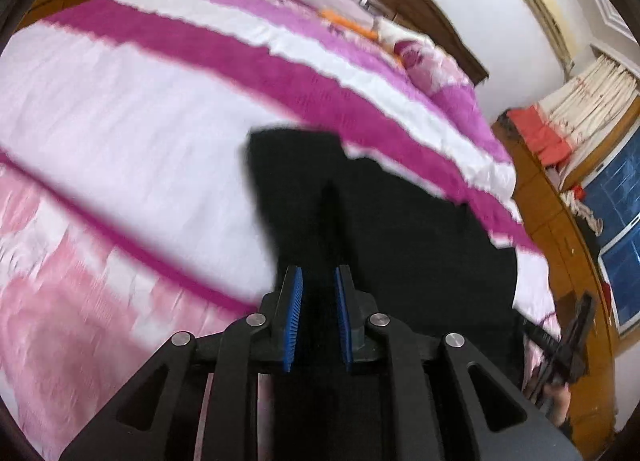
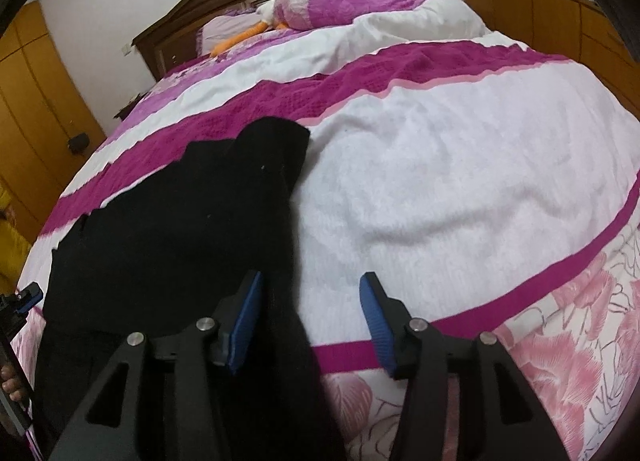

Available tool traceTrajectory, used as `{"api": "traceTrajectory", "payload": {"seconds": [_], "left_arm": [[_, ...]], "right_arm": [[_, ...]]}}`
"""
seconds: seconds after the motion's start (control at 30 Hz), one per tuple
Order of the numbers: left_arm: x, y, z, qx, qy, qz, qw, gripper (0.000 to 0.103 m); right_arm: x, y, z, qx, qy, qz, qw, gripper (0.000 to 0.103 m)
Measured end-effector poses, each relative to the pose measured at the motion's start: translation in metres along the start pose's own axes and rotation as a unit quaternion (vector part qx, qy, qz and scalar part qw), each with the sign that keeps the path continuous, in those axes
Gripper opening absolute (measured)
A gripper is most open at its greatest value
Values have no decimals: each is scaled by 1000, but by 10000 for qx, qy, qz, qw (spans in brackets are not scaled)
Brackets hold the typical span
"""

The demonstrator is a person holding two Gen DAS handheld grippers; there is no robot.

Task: Fold small clothes
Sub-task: 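Lift the folded cardigan with both grippers and fold it lengthwise in half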

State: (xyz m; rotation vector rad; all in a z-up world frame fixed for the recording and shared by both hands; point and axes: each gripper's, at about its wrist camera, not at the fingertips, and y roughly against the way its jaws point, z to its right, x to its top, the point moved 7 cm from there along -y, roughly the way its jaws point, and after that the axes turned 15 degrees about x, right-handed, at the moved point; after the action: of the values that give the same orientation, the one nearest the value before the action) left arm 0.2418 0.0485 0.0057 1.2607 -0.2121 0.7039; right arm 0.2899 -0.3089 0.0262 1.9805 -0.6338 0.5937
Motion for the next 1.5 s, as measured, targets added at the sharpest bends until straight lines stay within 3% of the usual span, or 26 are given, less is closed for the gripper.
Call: {"api": "traceTrajectory", "payload": {"seconds": [0.1, 0.23, 0.33, 0.4, 0.47, 0.6, 0.7, 0.77, 0.9, 1.1, 1.2, 1.23, 1.3, 1.37, 1.5], "left_arm": [[-19, 10, -15, 105, 7, -111, 9999, 11], [-49, 31, -31, -230, 227, -385, 9987, 12], [-68, 47, -40, -497, 422, -501, 9966, 20], [-78, 56, -42, -613, 492, -541, 9954, 26], [-88, 61, -41, -667, 485, -659, 9944, 26], [-108, 78, -36, -831, 338, -777, 9929, 26], [-129, 90, -35, -855, 180, -910, 9920, 26], [-145, 95, -36, -834, 129, -1032, 9911, 26], [-165, 101, -33, -832, 20, -1165, 9897, 27], [-199, 110, -36, -927, 236, -1233, 9878, 26], [-216, 112, -40, -1274, 602, -1354, 9807, 26], [-223, 110, -41, -1501, 857, -1490, 9736, 26], [-237, 103, -40, -2025, 1393, -1822, 9520, 26], [-246, 98, -40, -2295, 1681, -1955, 9385, 25], [-245, 93, -45, -2304, 1785, -1935, 9368, 12]], "right_arm": [[-4, 6, 0, 94, -75, -55, 9999, 53], [-13, 20, -3, 132, -84, -214, 9996, 54], [-28, 34, -10, 45, 44, -407, 9992, 54], [-39, 48, -18, 240, 21, -392, 9989, 54], [-49, 59, -22, 478, -157, -322, 9982, 55], [-64, 79, -32, 528, -524, -481, 9961, 55], [-75, 101, -40, 263, -419, -426, 9979, 61], [-91, 115, -44, -122, -328, -619, 9975, 62], [-129, 142, -50, -304, -241, -783, 9962, 72], [-207, 159, -42, 176, -638, -966, 9931, 72], [-219, 167, -47, 528, -654, -715, 9939, 72], [-222, 168, -51, 723, -700, -708, 9924, 71], [-226, 167, -60, 1271, -851, -749, 9854, 53], [-233, 159, -65, 1750, -1179, -840, 9739, 46], [-239, 145, -57, 1753, -1766, -568, 9669, 40]]}}
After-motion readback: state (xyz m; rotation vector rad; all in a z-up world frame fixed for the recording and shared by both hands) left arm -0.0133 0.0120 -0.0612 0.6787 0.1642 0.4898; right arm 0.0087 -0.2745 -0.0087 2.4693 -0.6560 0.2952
